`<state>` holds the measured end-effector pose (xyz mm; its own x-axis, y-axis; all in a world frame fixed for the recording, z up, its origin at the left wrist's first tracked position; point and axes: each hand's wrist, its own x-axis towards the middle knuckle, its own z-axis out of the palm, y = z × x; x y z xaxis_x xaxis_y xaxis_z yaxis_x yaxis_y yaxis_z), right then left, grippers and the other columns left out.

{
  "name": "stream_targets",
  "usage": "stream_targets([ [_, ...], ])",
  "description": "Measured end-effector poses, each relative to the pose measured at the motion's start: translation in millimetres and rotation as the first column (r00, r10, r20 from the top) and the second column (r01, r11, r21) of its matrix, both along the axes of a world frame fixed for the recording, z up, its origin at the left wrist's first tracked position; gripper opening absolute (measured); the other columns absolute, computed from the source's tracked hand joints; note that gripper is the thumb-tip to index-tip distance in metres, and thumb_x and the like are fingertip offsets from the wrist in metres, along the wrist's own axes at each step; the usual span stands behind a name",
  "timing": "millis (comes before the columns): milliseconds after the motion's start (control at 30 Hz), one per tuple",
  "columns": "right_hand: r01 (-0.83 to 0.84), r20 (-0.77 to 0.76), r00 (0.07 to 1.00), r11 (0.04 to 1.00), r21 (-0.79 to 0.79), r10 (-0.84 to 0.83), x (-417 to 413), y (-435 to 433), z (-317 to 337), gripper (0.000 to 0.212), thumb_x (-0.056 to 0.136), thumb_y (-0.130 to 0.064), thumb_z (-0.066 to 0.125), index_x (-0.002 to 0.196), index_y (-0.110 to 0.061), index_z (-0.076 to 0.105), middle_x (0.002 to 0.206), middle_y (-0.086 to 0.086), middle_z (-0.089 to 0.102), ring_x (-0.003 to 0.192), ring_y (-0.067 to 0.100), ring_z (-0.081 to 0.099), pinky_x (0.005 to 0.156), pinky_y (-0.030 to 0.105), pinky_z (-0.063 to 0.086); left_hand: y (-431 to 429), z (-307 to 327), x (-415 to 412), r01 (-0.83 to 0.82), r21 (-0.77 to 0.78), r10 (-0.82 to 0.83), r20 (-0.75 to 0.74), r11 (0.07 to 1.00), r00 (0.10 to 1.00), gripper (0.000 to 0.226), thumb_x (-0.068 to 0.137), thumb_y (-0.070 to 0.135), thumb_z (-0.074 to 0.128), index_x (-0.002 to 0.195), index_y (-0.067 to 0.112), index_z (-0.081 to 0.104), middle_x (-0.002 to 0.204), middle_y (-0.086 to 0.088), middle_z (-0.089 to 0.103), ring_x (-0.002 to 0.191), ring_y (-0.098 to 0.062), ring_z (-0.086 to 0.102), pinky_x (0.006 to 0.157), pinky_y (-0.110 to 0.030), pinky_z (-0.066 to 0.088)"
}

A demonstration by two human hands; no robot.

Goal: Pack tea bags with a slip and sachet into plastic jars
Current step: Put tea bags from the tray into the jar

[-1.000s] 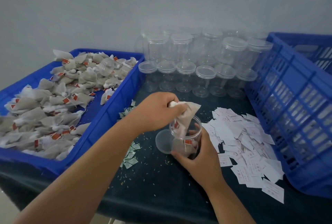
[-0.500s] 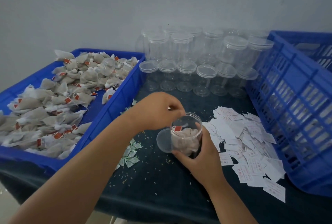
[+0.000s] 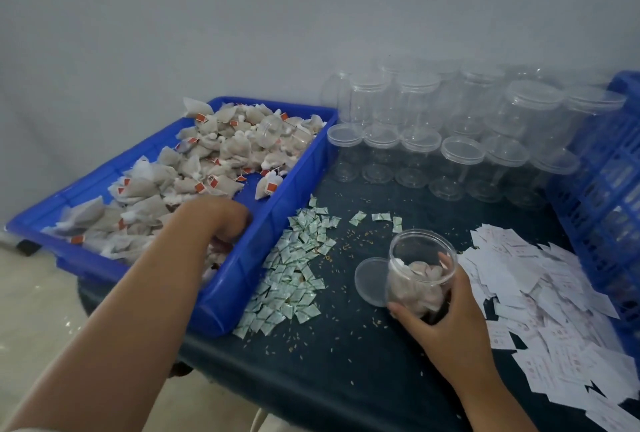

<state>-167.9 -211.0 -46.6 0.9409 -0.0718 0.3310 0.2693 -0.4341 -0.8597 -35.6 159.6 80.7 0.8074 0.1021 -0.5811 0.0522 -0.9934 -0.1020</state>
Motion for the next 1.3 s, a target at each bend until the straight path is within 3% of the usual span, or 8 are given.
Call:
stream_targets([
  [267, -0.009, -0.005, 1.000, 1.000, 0.008, 0.009, 0.2, 1.9, 1.4, 0.095, 0.058, -0.065, 0.088, 0.134, -0.078, 0.032, 0.127, -0.047, 0.057, 0.119, -0.022, 0.056, 0.087, 0.008, 0.047, 3.5, -1.9, 6.9, -0.068, 0.061, 0.053, 0.223, 0.996, 0.973, 0.015, 0.092, 0.020, 0.067, 0.088, 0.009, 0.076, 0.096, -0.009, 0.072, 0.092, -0.025, 0.069, 0.085, -0.038, 0.059],
  [467, -0.003, 0.004, 1.000, 1.000, 0.023, 0.003, 2.2, 1.6, -1.4, 0.097, 0.059, -0.064, 0.091, 0.136, -0.078, 0.033, 0.131, -0.039, 0.061, 0.121, -0.016, 0.059, 0.092, -0.002, 0.041, -2.0, 17.9, 6.8, -0.151, -0.484, 0.413, 0.499, 0.862, 0.761, 0.034, 0.103, 0.025, 0.061, 0.088, -0.003, 0.072, 0.083, -0.012, 0.076, 0.084, -0.030, 0.074, 0.081, -0.041, 0.057],
  [600, -0.008, 0.017, 1.000, 1.000, 0.002, 0.008, 2.5, 0.8, -2.8, 0.100, 0.061, -0.058, 0.095, 0.137, -0.078, 0.033, 0.131, -0.038, 0.061, 0.121, -0.016, 0.058, 0.091, -0.002, 0.042, -28.9, 47.1, -8.3, 0.107, -0.639, 0.460, 0.650, 0.762, 0.604, 0.022, 0.098, 0.031, 0.070, 0.120, 0.025, 0.068, 0.103, 0.007, 0.068, 0.087, -0.002, 0.064, 0.073, -0.025, 0.046],
  [767, -0.020, 0.025, 0.999, 1.000, -0.009, 0.021, 3.9, -1.9, -5.1, 0.104, 0.066, -0.041, 0.103, 0.136, -0.076, 0.034, 0.128, -0.041, 0.060, 0.121, -0.015, 0.059, 0.092, 0.001, 0.045, -96.6, 73.8, -40.9, 0.391, -0.766, 0.359, 0.603, 0.511, 0.712, 0.009, 0.091, 0.031, 0.078, 0.098, 0.036, 0.079, 0.089, 0.019, 0.077, 0.080, 0.006, 0.070, 0.071, -0.014, 0.057],
  [900, -0.004, 0.029, 1.000, 1.000, 0.000, 0.004, 1.9, -0.5, -0.5, 0.096, 0.063, -0.060, 0.094, 0.136, -0.076, 0.033, 0.130, -0.039, 0.060, 0.122, -0.010, 0.060, 0.093, 0.005, 0.047, -163.4, 54.7, -55.4, 0.422, -0.818, 0.263, 0.538, 0.391, 0.801, 0.014, 0.086, 0.037, 0.085, 0.096, 0.033, 0.076, 0.085, 0.011, 0.077, 0.077, -0.007, 0.073, 0.068, -0.024, 0.059],
  [1133, 0.005, 0.029, 1.000, 1.000, 0.016, -0.005, 1.5, 0.1, 0.6, 0.094, 0.064, -0.062, 0.093, 0.140, -0.065, 0.038, 0.134, -0.034, 0.060, 0.124, -0.005, 0.062, 0.093, 0.008, 0.050, -200.2, 5.3, -55.8, 0.520, -0.528, -0.146, 0.594, 0.671, 0.791, 0.029, 0.100, 0.052, 0.062, 0.126, 0.040, 0.066, 0.102, 0.022, 0.077, 0.084, 0.009, 0.064, 0.079, -0.016, 0.052],
  [1233, 0.008, 0.009, 1.000, 1.000, 0.025, -0.008, 1.4, -1.4, -0.7, 0.097, 0.063, -0.064, 0.092, 0.145, -0.056, 0.040, 0.133, -0.036, 0.059, 0.124, -0.007, 0.061, 0.096, 0.008, 0.050, -186.7, -1.5, -49.9, 0.483, -0.712, 0.134, 0.620, 0.509, 0.773, 0.018, 0.106, 0.038, 0.054, 0.121, 0.043, 0.065, 0.094, 0.026, 0.076, 0.060, 0.011, 0.061, 0.054, -0.007, 0.043],
  [1300, 0.009, 0.009, 1.000, 1.000, 0.009, -0.009, 1.7, -1.8, -0.9, 0.100, 0.062, -0.066, 0.092, 0.146, -0.052, 0.040, 0.133, -0.039, 0.057, 0.125, -0.010, 0.059, 0.096, 0.006, 0.048, -164.8, -9.8, -37.6, 0.404, -0.712, 0.324, 0.651, 0.574, 0.686, 0.015, 0.105, 0.035, 0.056, 0.115, 0.042, 0.066, 0.091, 0.024, 0.075, 0.059, 0.006, 0.061, 0.053, -0.016, 0.047],
])
